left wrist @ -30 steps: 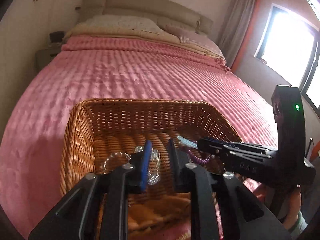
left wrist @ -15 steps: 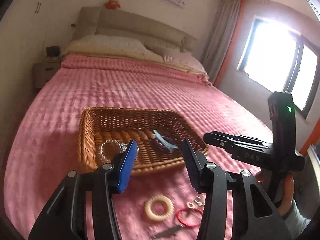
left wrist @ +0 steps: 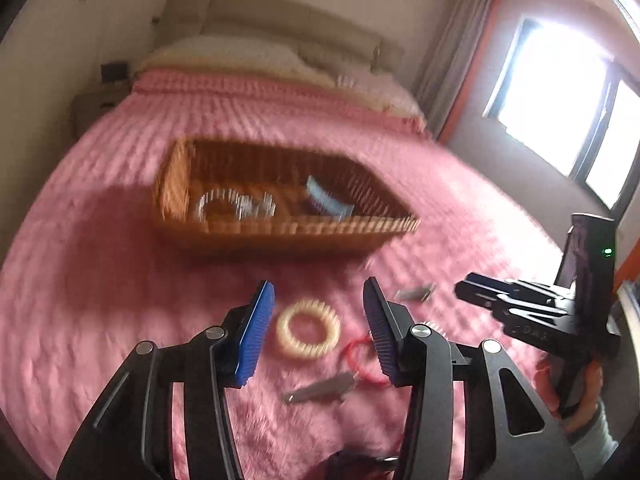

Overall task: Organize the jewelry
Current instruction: 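Move both tools back toward the remaining jewelry on the bed, then grasp the cream coil hair tie with the left tool while the right tool grasps the clear coil bracelet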

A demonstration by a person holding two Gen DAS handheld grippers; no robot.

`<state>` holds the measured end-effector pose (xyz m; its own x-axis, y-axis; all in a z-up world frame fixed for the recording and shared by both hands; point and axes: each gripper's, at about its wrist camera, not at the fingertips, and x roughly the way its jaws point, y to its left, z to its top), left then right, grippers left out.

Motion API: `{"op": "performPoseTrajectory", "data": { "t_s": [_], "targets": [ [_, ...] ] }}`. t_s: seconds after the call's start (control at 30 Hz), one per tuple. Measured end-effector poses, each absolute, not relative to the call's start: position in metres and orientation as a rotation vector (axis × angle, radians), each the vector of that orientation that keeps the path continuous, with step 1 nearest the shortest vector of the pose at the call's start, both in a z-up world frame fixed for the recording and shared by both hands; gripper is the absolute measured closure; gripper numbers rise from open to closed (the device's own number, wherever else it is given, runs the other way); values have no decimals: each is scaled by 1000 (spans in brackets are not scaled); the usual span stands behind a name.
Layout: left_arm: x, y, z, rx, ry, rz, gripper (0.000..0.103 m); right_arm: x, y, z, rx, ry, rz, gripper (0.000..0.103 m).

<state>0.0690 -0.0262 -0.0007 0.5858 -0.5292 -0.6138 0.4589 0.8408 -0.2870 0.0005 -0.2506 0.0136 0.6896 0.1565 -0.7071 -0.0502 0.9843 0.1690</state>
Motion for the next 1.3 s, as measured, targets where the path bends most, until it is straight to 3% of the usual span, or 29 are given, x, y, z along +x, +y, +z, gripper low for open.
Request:
{"op": "performPoseTrajectory", "data": {
  "t_s": [0.23,0.53,0.63,0.73,0.87,1.3],
  "targets": [
    [98,-35,-44,-87,912,-528,59,-3,-249,-22,162,881,151,74],
    [104,-44,-52,-45,940,-507,61,-1,-235,-29,95,891,158,74],
    [105,-50,-55,-12,940,-484,65,-1,-231,-30,66,890,144,74],
    [103,-53,-56,20,932,-460,69,-3,-224,-29,33,884,136,85],
    [101,-56,-57,47,925,-445,92,-5,-222,-30,24,871,136,93],
    [75,-44,-31,11,801,-500,94,-24,-237,-4,98,759,156,94]
  ]
}}
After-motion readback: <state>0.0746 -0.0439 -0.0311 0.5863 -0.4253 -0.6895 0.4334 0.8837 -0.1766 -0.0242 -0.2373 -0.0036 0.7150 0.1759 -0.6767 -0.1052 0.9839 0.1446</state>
